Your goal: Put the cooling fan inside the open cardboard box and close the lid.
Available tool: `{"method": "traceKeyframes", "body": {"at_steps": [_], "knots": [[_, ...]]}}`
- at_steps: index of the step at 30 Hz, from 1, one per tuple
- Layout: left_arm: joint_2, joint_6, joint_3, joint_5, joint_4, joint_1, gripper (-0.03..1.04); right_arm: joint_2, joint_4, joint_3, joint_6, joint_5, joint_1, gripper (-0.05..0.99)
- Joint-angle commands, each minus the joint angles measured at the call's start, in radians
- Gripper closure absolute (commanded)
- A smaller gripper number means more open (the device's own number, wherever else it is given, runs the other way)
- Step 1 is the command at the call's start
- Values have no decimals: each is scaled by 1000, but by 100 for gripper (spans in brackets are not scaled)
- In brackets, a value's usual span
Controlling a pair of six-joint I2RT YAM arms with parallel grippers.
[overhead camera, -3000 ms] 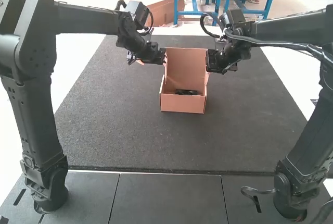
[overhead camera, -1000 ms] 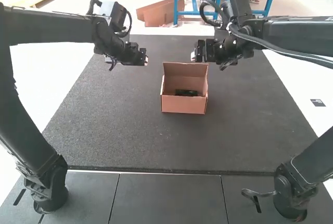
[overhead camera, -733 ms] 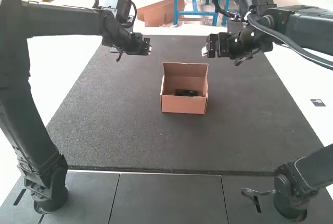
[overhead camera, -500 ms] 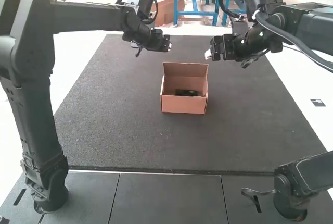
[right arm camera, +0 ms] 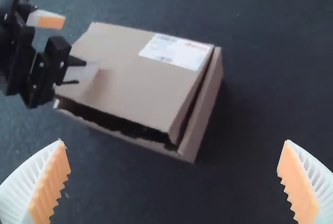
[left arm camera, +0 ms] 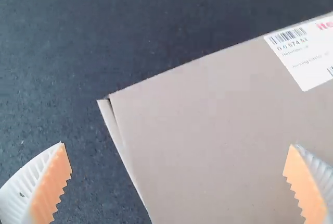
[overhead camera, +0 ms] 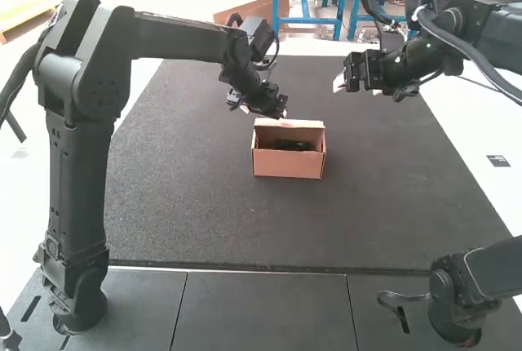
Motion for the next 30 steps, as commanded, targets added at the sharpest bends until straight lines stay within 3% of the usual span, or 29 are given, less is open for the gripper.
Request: {"method": "traceKeyframes", "body": {"at_steps": [1,11,19,23,30], "knots": [[-13,42,17,43,-31,-45,4,-9,8,16,-5,-47,-46,2],[30,45,-82,36,28,-83,4,-6,-62,13,-8,-120,-69,2],[44,44,-118,36,39,-89,4,-6,-105,16,-9,-131,-63,2],[16,44,-79,28,48,-82,4,-6,-110,18,-9,-130,-60,2],[-102,38,123,30,-28,-26,4,-11,-71,-1,-9,-114,-61,2]]}}
